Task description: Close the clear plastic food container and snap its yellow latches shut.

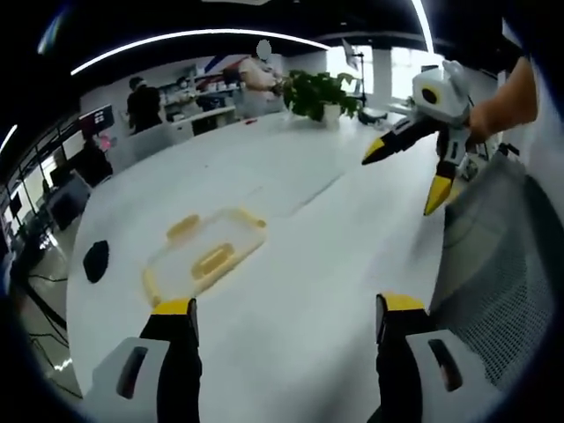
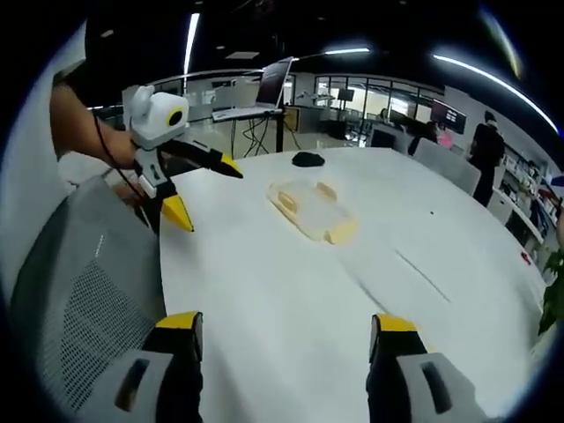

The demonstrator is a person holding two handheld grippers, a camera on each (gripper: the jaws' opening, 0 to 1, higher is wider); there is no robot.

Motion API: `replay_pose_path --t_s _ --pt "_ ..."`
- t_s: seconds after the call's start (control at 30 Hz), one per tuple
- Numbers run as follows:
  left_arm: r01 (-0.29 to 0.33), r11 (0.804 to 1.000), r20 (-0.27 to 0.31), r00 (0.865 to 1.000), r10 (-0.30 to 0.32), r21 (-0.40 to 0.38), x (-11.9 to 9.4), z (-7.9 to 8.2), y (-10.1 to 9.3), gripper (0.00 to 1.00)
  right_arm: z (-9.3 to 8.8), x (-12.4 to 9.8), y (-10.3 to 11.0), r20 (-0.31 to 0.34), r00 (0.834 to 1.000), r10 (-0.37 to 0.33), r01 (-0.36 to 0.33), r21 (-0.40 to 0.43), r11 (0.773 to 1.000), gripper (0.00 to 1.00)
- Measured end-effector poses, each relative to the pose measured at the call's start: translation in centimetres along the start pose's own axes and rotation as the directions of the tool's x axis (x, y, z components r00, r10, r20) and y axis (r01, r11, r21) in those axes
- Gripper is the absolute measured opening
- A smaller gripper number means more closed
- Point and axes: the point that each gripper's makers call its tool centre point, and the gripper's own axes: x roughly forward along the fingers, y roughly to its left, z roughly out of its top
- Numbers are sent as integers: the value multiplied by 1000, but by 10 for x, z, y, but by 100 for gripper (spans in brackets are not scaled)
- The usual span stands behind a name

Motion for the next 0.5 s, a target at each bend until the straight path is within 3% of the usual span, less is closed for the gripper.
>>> replay_pose_path --t_s 0.5 --pt "42 998 -44 998 -40 52 15 -7 21 79 17 30 -17 -21 997 73 -75 -85 994 72"
